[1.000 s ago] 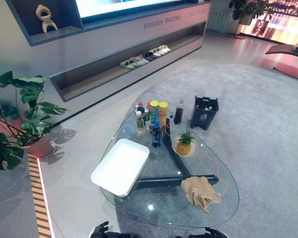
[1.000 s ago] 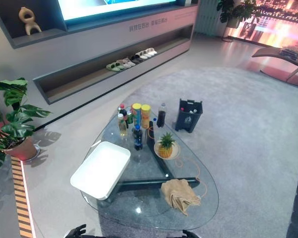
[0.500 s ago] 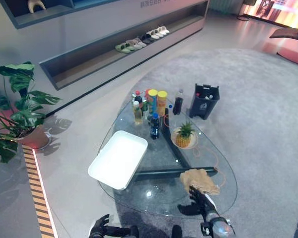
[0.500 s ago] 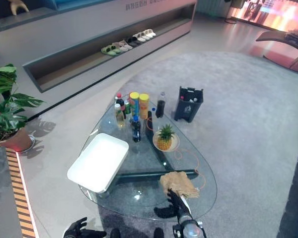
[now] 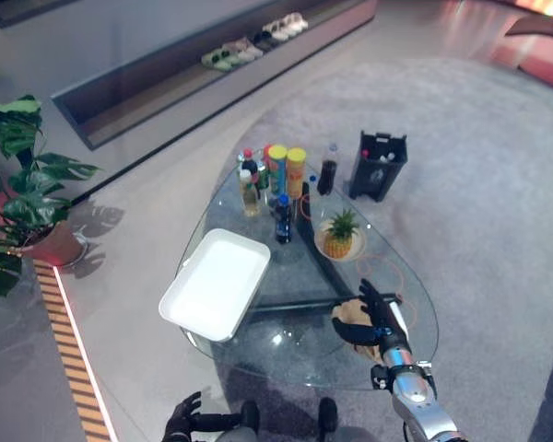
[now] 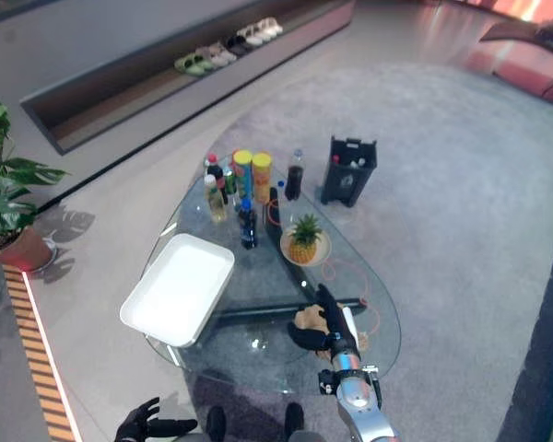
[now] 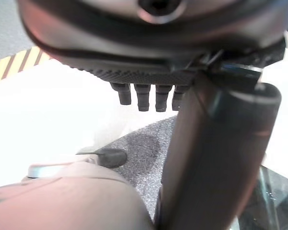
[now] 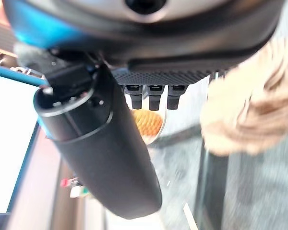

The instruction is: Wipe the table with a cloth and put it in the basket.

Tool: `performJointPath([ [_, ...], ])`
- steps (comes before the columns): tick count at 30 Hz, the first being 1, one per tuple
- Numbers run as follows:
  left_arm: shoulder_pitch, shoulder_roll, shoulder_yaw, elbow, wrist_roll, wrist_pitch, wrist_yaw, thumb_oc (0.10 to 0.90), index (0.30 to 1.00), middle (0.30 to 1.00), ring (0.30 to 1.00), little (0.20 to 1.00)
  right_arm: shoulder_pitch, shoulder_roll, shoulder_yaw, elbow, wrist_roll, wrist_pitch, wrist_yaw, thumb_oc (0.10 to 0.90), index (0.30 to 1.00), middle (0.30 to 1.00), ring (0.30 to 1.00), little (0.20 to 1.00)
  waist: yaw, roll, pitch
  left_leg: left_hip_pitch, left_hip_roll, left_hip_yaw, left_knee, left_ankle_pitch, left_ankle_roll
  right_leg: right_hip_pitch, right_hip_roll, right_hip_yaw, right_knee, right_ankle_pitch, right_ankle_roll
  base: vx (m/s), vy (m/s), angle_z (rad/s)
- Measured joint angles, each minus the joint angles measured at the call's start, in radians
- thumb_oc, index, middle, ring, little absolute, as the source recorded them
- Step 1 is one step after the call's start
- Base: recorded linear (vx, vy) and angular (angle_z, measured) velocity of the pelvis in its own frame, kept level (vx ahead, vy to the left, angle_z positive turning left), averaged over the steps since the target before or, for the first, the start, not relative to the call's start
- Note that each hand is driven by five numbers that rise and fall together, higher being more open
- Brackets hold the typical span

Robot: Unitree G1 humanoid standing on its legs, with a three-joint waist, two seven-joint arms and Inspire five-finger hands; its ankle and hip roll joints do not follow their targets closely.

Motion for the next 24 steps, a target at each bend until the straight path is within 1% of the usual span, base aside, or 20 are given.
performJointPath([
  [1, -0.008, 0.000, 0.000, 0.000, -0.007, 0.000, 0.000, 0.800, 0.900, 0.900, 0.900, 0.900, -0.010, -0.003, 0.000, 0.000, -0.019, 0.000, -0.026, 0.800, 0.900, 0.900, 0.900, 0.900, -0.001, 0.003, 0.013, -0.009, -0.001, 0.000, 0.008, 0.000, 0.000, -0.010, 0.000, 0.001, 0.008, 0.001, 0.000, -0.11, 0.028, -0.03],
  [4, -0.053, 0.004, -0.002, 0.000, -0.023, -0.002, 0.014, 0.800, 0.900, 0.900, 0.900, 0.900, -0.076, -0.028, 0.000, -0.002, -0.103, 0.014, -0.151, 0.800, 0.900, 0.900, 0.900, 0.900, -0.002, 0.003, 0.071, -0.072, -0.001, 0.000, 0.050, 0.000, 0.000, -0.077, 0.000, 0.009, 0.052, 0.003, -0.002, -0.08, 0.038, -0.05],
  [5, -0.071, 0.005, -0.002, 0.000, -0.034, -0.005, 0.015, 0.800, 0.900, 0.900, 0.900, 0.900, -0.105, -0.031, -0.004, -0.002, -0.150, 0.035, -0.213, 0.800, 0.900, 0.900, 0.900, 0.900, -0.002, 0.003, 0.098, -0.092, -0.002, 0.000, 0.063, 0.000, 0.000, -0.099, -0.001, 0.011, 0.068, 0.002, -0.002, -0.07, 0.053, -0.03],
  [6, -0.077, 0.006, -0.002, 0.000, -0.037, -0.007, 0.015, 0.800, 0.900, 0.900, 0.900, 0.900, -0.116, -0.031, -0.004, -0.002, -0.168, 0.044, -0.238, 0.800, 0.900, 0.900, 0.900, 0.900, -0.003, 0.003, 0.105, -0.101, -0.001, 0.000, 0.069, 0.000, 0.000, -0.109, -0.001, 0.011, 0.077, 0.001, -0.002, -0.05, 0.046, -0.03],
  [8, -0.098, 0.008, -0.005, 0.001, -0.047, -0.017, 0.016, 0.800, 0.900, 0.900, 0.900, 0.900, -0.149, -0.031, -0.011, -0.010, -0.212, 0.080, -0.306, 0.800, 0.900, 0.900, 0.900, 0.900, -0.003, 0.001, 0.142, -0.122, -0.003, 0.001, 0.081, -0.001, 0.000, -0.136, -0.002, 0.015, 0.099, -0.003, -0.003, -0.11, 0.064, -0.03],
  [9, -0.106, 0.011, -0.008, -0.003, -0.052, -0.028, 0.016, 0.800, 0.900, 0.900, 0.900, 0.900, -0.167, -0.030, -0.012, -0.012, -0.226, 0.101, -0.331, 0.800, 0.900, 0.900, 0.900, 0.900, -0.002, 0.001, 0.157, -0.148, -0.006, 0.001, 0.098, -0.002, 0.001, -0.171, -0.005, 0.018, 0.121, -0.005, -0.003, -0.10, 0.056, -0.04],
  [10, -0.125, 0.014, -0.017, -0.005, -0.056, -0.036, 0.016, 0.800, 0.900, 0.900, 0.900, 0.900, -0.188, -0.032, -0.014, -0.021, -0.234, 0.120, -0.354, 0.800, 0.900, 0.900, 0.900, 0.900, -0.002, -0.001, 0.165, -0.194, -0.008, 0.001, 0.123, -0.007, 0.002, -0.217, -0.009, 0.022, 0.153, -0.016, -0.004, -0.08, 0.057, -0.03],
  [11, -0.146, 0.014, -0.016, -0.005, -0.060, -0.037, 0.015, 0.800, 0.900, 0.900, 0.900, 0.900, -0.211, -0.032, -0.018, -0.021, -0.238, 0.134, -0.357, 0.800, 0.900, 0.900, 0.900, 0.900, -0.002, 0.000, 0.191, -0.208, -0.011, 0.002, 0.128, -0.007, 0.002, -0.236, -0.011, 0.025, 0.169, -0.015, -0.005, -0.07, 0.049, -0.02],
  [12, -0.166, 0.017, -0.023, -0.008, -0.070, -0.038, 0.017, 0.800, 0.900, 0.900, 0.900, 0.900, -0.234, -0.032, -0.009, -0.022, -0.242, 0.163, -0.364, 0.800, 0.900, 0.900, 0.900, 0.900, -0.001, -0.001, 0.214, -0.235, -0.014, 0.000, 0.162, -0.008, 0.003, -0.263, -0.016, 0.027, 0.203, -0.017, -0.004, -0.10, 0.075, 0.00],
  [14, -0.200, 0.017, -0.039, -0.012, -0.080, -0.041, 0.016, 0.800, 0.900, 0.900, 0.900, 0.900, -0.275, -0.032, 0.002, -0.021, -0.245, 0.207, -0.372, 0.800, 0.900, 0.900, 0.900, 0.900, 0.003, 0.001, 0.239, -0.280, -0.019, 0.004, 0.195, -0.016, 0.010, -0.315, -0.023, 0.034, 0.251, -0.030, -0.004, -0.03, 0.029, 0.00],
  [15, -0.209, 0.017, -0.043, -0.021, -0.082, -0.043, 0.016, 0.800, 0.900, 0.900, 0.900, 0.900, -0.291, -0.031, 0.006, -0.022, -0.251, 0.223, -0.375, 0.800, 0.900, 0.900, 0.900, 0.900, 0.000, 0.003, 0.245, -0.307, -0.022, 0.003, 0.216, -0.020, 0.013, -0.343, -0.027, 0.036, 0.274, -0.036, -0.004, -0.05, 0.019, 0.02],
  [17, -0.221, 0.014, -0.047, -0.024, -0.082, -0.043, 0.016, 0.800, 0.900, 0.900, 0.900, 0.900, -0.302, -0.030, 0.011, -0.021, -0.256, 0.245, -0.379, 0.800, 0.900, 0.900, 0.900, 0.900, 0.005, 0.008, 0.256, -0.317, -0.026, 0.004, 0.225, -0.019, 0.013, -0.355, -0.032, 0.037, 0.289, -0.036, -0.004, -0.07, 0.024, 0.04],
  [20, -0.245, 0.017, -0.063, -0.035, -0.084, -0.043, 0.019, 0.800, 0.900, 0.900, 0.900, 0.900, -0.347, -0.031, 0.024, -0.021, -0.261, 0.282, -0.405, 0.800, 0.900, 0.900, 0.900, 0.900, 0.003, 0.010, 0.261, -0.384, -0.033, 0.001, 0.259, -0.022, 0.017, -0.424, -0.042, 0.039, 0.333, -0.045, -0.006, -0.05, 0.029, 0.05],
  [23, -0.260, 0.021, -0.076, -0.038, -0.088, -0.045, 0.020, 0.800, 0.900, 0.900, 0.900, 0.900, -0.383, -0.031, 0.028, -0.020, -0.259, 0.333, -0.417, 0.800, 0.900, 0.900, 0.900, 0.900, 0.004, 0.011, 0.263, -0.429, -0.034, 0.001, 0.283, -0.021, 0.015, -0.471, -0.047, 0.041, 0.360, -0.053, -0.012, -0.03, 0.029, 0.02],
  [24, -0.260, 0.022, -0.077, -0.042, -0.090, -0.046, 0.021, 0.800, 0.900, 0.900, 0.900, 0.900, -0.392, -0.031, 0.028, -0.019, -0.258, 0.345, -0.419, 0.800, 0.900, 0.900, 0.900, 0.900, 0.004, 0.012, 0.263, -0.440, -0.034, 0.001, 0.288, -0.021, 0.015, -0.483, -0.048, 0.041, 0.365, -0.056, -0.008, 0.00, 0.000, 0.00],
])
